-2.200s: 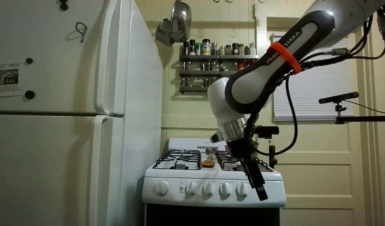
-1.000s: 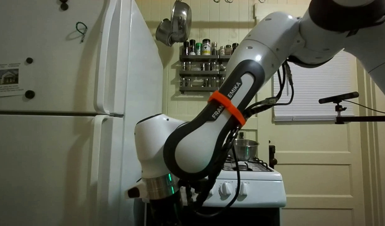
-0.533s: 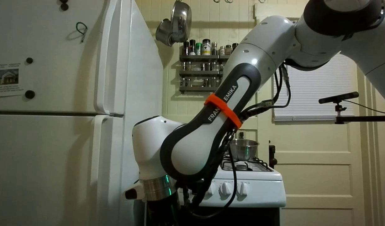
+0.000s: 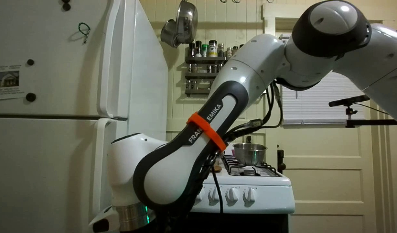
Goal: Close the oven.
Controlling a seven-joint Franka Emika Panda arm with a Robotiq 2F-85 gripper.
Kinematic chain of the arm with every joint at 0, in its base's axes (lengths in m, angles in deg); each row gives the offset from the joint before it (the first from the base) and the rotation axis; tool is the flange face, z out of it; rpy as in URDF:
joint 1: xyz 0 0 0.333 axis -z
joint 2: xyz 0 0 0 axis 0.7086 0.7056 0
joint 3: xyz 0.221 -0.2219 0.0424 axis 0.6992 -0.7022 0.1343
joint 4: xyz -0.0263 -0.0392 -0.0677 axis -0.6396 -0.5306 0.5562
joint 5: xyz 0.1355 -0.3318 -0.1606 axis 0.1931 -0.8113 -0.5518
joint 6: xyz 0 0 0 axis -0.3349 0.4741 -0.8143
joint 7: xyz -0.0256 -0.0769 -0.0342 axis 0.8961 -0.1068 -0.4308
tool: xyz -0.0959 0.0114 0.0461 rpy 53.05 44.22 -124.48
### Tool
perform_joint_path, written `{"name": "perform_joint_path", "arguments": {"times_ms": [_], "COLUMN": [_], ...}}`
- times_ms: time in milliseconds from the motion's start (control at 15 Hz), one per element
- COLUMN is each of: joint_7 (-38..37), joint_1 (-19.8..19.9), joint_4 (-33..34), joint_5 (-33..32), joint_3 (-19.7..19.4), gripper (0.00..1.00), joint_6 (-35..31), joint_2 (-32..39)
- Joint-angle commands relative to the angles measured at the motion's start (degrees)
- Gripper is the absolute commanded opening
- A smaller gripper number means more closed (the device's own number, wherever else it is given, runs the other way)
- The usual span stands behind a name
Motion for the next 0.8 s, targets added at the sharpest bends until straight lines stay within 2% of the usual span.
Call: {"name": "perform_joint_path", "arguments": {"times_ms": [0, 533, 667, 733], "joint_7": [3.9, 9.1, 11.0, 11.8], "joint_1": [-3.5, -10.8, -11.9, -12.2], "joint_4": [7.2, 20.2, 22.3, 23.2], "joint_5": [-3.2, -7.7, -8.0, -8.0], "joint_3": [-1.0, -3.7, -4.3, -4.6], "gripper": [0.74, 0.11, 0.0, 0.0], "joint_6": [0.3, 3.7, 4.5, 4.9], "joint_2": [7.9, 20.2, 22.2, 23.0]}}
